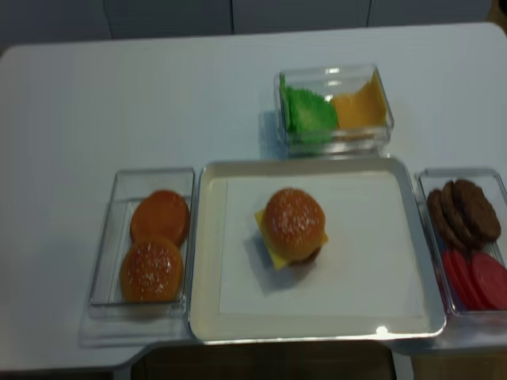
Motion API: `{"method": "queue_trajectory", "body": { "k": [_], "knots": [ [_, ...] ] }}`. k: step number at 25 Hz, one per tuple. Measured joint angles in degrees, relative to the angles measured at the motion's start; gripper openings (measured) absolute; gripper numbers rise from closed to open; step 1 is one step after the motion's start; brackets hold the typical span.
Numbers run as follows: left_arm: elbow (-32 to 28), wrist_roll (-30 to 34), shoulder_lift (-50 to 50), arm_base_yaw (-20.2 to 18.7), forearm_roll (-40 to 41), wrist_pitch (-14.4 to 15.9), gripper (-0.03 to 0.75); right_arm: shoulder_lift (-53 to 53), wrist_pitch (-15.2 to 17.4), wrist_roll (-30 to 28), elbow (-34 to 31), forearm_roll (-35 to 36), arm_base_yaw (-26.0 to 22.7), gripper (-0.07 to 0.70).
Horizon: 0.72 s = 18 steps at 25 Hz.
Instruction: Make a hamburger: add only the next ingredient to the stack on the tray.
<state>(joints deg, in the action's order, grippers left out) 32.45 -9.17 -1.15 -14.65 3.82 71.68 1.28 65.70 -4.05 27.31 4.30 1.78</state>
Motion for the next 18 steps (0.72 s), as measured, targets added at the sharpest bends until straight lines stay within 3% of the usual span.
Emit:
{"method": "queue_trajectory", "body": {
  "k": [5, 18],
  "knots": [
    [-3.62, 4.54, 0.0, 0.0, -4.42, -2.45, 0.424, 0.0, 0.0, 0.0, 0.0, 0.0, 0.0, -0.004],
    [-4.36, 6.36, 0.0, 0.0, -5.53, -3.44, 0.418, 0.0, 0.0, 0.0, 0.0, 0.0, 0.0, -0.004]
  ]
}}
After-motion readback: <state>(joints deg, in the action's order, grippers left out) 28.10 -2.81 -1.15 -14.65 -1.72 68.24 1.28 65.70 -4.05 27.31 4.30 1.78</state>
